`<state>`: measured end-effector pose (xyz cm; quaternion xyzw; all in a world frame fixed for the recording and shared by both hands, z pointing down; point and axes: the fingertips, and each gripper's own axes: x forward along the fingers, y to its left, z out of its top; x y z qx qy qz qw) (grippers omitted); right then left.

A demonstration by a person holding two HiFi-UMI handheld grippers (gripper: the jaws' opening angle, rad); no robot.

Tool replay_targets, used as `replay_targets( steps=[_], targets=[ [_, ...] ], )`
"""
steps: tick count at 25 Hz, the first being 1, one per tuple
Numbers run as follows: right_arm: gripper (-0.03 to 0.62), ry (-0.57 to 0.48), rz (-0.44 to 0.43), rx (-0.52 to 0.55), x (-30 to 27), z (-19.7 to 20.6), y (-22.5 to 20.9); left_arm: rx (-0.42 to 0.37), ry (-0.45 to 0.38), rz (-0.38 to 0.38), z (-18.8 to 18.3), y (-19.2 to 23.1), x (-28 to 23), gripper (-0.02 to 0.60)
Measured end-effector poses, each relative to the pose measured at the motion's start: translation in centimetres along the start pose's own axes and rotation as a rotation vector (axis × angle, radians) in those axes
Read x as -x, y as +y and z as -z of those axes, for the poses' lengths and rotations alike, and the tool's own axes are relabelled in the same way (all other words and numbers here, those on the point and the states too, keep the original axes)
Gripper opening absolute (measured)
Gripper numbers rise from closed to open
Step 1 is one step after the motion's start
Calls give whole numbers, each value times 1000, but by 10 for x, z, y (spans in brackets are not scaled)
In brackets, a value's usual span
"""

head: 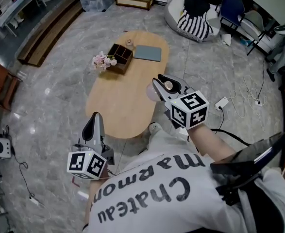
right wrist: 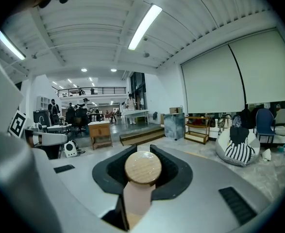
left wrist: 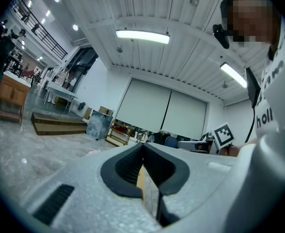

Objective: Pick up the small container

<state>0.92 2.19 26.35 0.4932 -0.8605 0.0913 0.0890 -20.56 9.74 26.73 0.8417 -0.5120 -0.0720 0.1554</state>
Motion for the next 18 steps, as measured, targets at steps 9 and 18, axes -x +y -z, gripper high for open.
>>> replay_targets(
  steps=[9,18],
  targets=[
    [87,1,0,0,2,1,1,-4,2,8,1,-3,0,14],
    [87,-5,4,6,4,4,-3,-13,-5,24,5,-6,-4,14]
  ],
)
